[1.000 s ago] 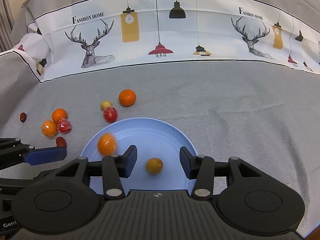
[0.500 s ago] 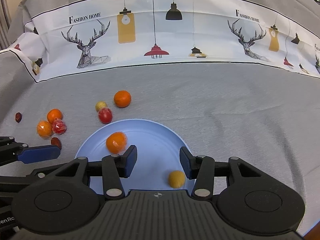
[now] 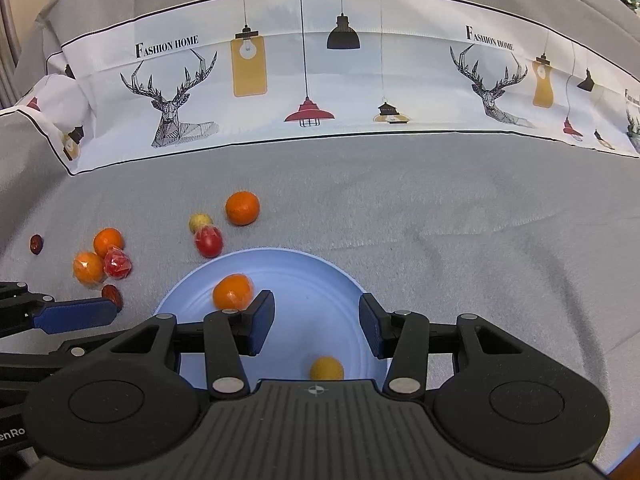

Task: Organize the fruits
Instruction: 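Grasp another mandarin with the left tool while the right tool grasps a red wrapped fruit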

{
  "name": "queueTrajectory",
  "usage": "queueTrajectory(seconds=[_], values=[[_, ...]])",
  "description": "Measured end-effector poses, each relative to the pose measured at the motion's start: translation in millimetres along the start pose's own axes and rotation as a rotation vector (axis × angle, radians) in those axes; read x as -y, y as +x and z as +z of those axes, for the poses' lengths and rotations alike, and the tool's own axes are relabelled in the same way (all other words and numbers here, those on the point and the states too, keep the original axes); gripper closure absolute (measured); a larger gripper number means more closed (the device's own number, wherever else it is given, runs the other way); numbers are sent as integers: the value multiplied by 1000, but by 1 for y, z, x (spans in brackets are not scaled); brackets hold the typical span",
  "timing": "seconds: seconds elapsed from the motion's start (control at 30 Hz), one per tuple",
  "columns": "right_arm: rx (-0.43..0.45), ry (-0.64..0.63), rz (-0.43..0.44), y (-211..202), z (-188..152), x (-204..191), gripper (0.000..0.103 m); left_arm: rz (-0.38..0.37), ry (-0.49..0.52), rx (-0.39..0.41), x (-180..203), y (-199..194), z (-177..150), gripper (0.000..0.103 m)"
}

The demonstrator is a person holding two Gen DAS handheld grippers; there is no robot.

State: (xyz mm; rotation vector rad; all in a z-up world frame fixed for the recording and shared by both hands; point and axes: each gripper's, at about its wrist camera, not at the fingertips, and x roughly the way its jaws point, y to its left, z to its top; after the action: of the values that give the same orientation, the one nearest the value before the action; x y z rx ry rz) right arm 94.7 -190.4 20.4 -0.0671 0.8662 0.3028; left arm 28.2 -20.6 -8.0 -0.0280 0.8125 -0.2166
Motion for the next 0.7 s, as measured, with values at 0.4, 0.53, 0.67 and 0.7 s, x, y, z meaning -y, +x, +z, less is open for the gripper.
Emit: queueTrajectory(seconds=[0.4,0.53,0.67,0.7], values=[[53,32,13,-7,5,2,68,29,-84,44,-18,-13,11,72],[93,58,24,-11,8,3,76,39,-151,23,-37,-20,20,74],[146,77,55,-14,14,-2,82,61,-191,31,-65,-25,43,75],[157,77,61,-15,16,-4,82,69,-202,45,-74,-25,51,75]])
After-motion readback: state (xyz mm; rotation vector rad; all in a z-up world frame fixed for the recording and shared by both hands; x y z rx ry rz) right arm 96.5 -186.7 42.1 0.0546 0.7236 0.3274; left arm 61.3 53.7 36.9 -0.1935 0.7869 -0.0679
